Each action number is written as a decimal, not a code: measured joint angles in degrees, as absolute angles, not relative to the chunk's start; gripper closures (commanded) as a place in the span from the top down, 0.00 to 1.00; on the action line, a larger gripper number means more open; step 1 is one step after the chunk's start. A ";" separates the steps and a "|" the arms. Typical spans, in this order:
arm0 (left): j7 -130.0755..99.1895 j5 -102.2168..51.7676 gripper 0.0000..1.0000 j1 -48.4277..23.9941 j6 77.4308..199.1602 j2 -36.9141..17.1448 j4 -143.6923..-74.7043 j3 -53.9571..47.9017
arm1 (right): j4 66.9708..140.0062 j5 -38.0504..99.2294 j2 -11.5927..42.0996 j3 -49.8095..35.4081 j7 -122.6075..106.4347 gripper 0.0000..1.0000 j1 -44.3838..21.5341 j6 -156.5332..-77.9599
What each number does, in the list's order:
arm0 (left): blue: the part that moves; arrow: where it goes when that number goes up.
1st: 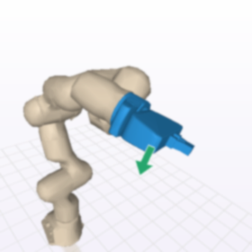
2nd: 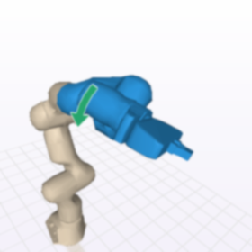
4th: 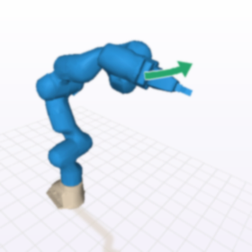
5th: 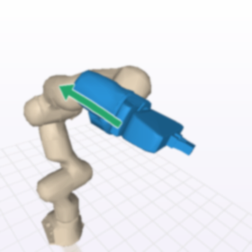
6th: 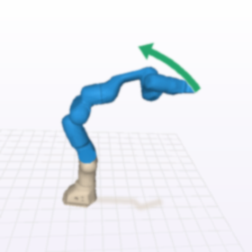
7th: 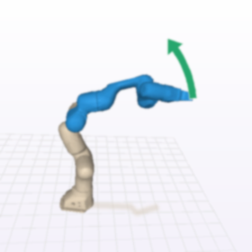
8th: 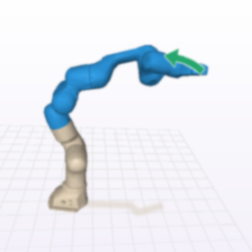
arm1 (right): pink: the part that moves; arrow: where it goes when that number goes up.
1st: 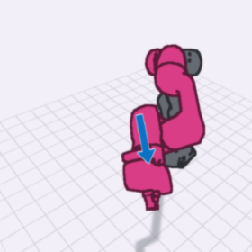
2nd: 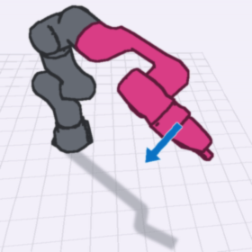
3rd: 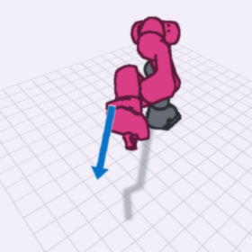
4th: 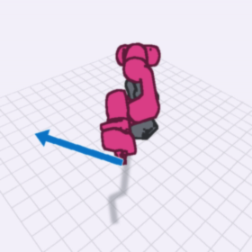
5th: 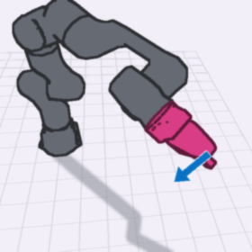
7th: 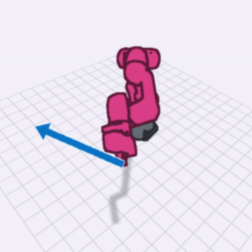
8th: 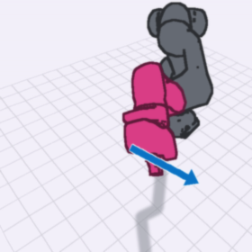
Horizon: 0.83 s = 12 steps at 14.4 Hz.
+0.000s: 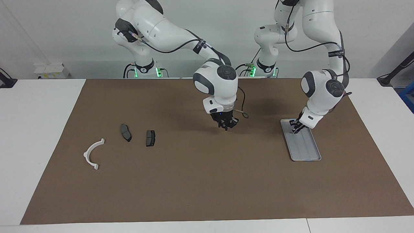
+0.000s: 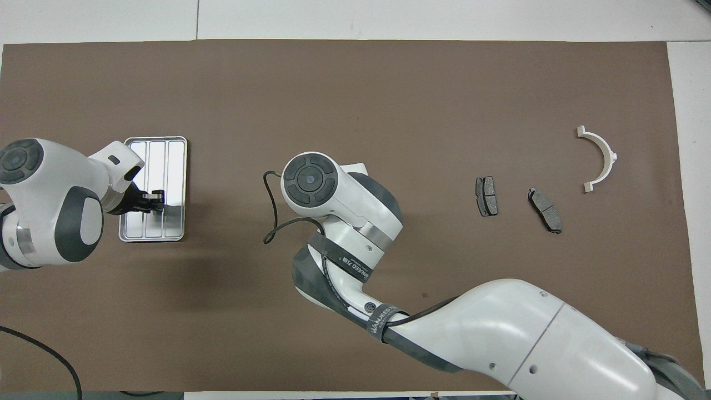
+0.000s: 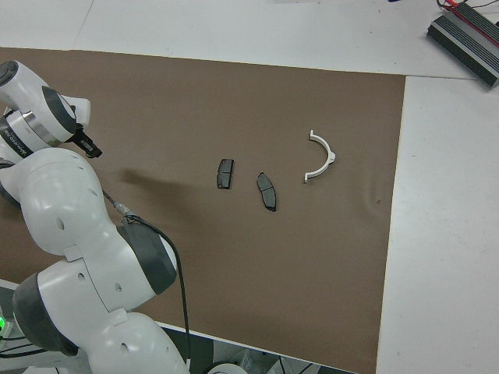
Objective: Pick bearing gear from pile to tray
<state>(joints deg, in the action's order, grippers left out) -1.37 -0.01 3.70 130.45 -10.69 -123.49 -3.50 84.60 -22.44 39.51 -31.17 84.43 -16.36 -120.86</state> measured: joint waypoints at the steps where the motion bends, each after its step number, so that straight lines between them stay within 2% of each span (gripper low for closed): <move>1: -1.08 -0.01 0.00 4.08 130.65 -10.69 -123.57 -3.51 | 84.57 -23.04 40.95 -31.13 84.70 0.00 -16.46 -121.86; 3: -0.91 -0.01 0.00 4.32 130.81 -10.69 -123.59 -3.48 | 84.53 -23.36 41.71 -30.90 84.70 0.00 -16.15 -122.86; 4: -0.91 -0.01 0.29 4.31 130.84 -10.69 -123.62 -3.50 | 84.39 -23.39 41.68 -30.90 84.70 0.00 -15.93 -123.03; 5: -0.91 -0.01 0.71 4.31 130.96 -10.69 -123.68 -3.52 | 84.26 -23.44 41.66 -30.90 84.70 0.00 -15.81 -123.09; 6: -0.91 -0.01 1.00 4.31 131.31 -10.69 -123.79 -3.55 | 84.17 -23.59 41.64 -30.90 84.70 0.00 -15.77 -123.09; 10: -0.91 -0.01 1.00 4.31 132.34 -10.69 -124.10 -3.68 | 84.51 -23.83 41.64 -30.89 84.70 0.00 -15.79 -124.94; 11: -0.97 -0.02 1.00 4.31 132.71 -10.68 -123.90 -3.72 | 84.77 -23.85 41.64 -30.87 84.70 0.27 -15.77 -125.56; 12: -1.33 -0.06 1.00 4.29 132.90 -10.66 -123.45 -3.84 | 85.01 -23.91 41.64 -30.85 84.70 0.93 -15.74 -126.03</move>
